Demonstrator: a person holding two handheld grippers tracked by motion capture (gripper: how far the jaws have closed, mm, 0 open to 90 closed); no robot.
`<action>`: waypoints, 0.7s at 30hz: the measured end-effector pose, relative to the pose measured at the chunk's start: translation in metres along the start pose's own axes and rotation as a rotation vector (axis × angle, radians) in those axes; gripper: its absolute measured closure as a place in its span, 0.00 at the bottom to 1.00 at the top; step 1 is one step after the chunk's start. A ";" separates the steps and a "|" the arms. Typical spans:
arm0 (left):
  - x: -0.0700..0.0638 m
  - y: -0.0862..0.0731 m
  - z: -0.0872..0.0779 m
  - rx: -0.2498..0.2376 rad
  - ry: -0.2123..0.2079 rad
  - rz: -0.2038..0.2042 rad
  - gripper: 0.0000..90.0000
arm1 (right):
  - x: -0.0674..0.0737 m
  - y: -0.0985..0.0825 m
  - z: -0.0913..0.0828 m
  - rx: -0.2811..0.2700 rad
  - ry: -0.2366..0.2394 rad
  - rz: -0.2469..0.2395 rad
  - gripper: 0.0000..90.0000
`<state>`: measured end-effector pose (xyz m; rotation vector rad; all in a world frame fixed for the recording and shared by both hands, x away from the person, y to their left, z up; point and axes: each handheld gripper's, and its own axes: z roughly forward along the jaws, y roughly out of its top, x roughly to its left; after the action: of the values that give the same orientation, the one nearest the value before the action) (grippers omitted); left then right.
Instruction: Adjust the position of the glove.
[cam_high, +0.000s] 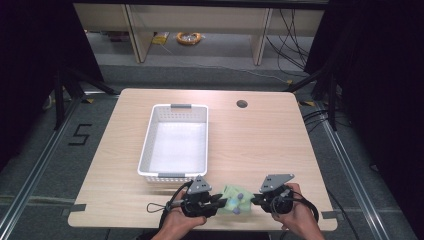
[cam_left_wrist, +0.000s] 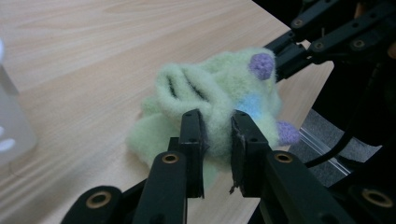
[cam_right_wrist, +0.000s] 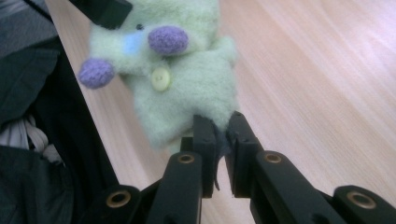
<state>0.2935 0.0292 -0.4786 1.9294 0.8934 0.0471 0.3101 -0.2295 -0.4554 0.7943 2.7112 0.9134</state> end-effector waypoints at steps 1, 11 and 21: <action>-0.001 -0.001 0.000 0.011 0.001 -0.004 0.84 | -0.002 0.001 0.002 0.008 0.000 -0.002 0.94; 0.001 -0.016 0.008 0.033 -0.003 -0.055 0.80 | -0.013 -0.004 0.022 0.069 0.051 0.013 0.92; 0.001 -0.023 -0.005 0.046 0.007 -0.074 0.58 | -0.020 -0.011 0.015 0.072 -0.034 0.111 0.66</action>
<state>0.2795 0.0393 -0.4939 1.9377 0.9775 -0.0111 0.3266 -0.2398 -0.4738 0.9739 2.7080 0.8194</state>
